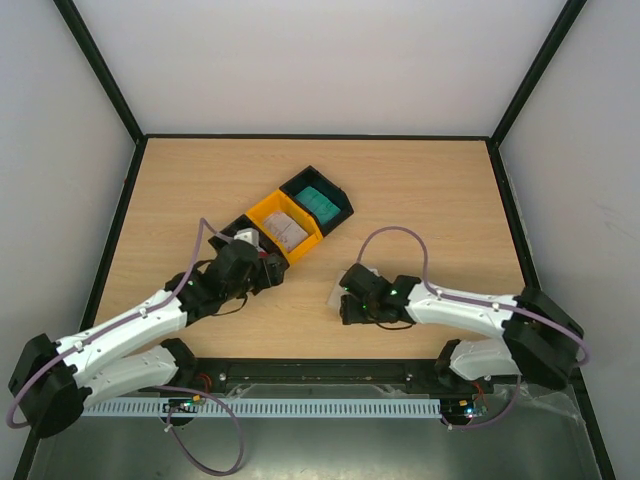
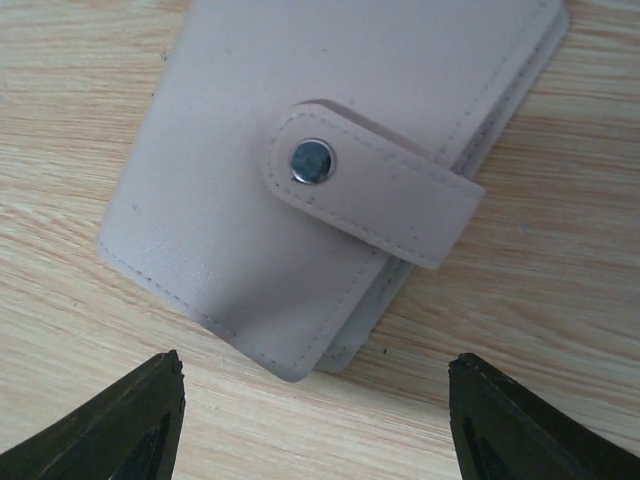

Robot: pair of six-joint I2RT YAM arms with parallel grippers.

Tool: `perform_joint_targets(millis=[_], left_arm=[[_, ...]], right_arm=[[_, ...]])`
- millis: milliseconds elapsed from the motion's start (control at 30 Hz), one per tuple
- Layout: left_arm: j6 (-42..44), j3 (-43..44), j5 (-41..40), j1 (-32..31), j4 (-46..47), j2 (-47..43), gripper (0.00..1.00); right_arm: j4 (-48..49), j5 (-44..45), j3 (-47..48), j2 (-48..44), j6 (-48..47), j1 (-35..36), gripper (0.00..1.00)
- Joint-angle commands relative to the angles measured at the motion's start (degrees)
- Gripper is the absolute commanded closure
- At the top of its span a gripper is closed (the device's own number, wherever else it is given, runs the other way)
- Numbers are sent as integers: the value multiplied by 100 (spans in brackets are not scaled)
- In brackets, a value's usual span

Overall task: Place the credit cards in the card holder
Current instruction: Move the card holder to the center of the board.

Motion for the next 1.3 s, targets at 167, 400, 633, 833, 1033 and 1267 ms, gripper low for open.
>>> perform_joint_targets(millis=[167,400,633,833,1033,1267], left_arm=[[381,437,-108,428,-745,-281,19],[529,672,-106,596,-982,-361,19],[513,805,-216,689,-1224,-736,18],[679,1131,-499,726,-1615,-1177,5],[1132,1605,-830,731,-1924,-1713,0],[1654,2502,-1627,731,-2490,-2376,0]], right_arm=[[-1058,1214,822,983,-397,507,30],[-903,1291,905,1292,-485,520,32],[-1126,2319,1084,1363,30,270,43],[-917,1960,1164,567,-91,242,40],[-1833,3043,1643,-1023,79,233,28],[-2819,4633,2609,-2590,46,233,10]])
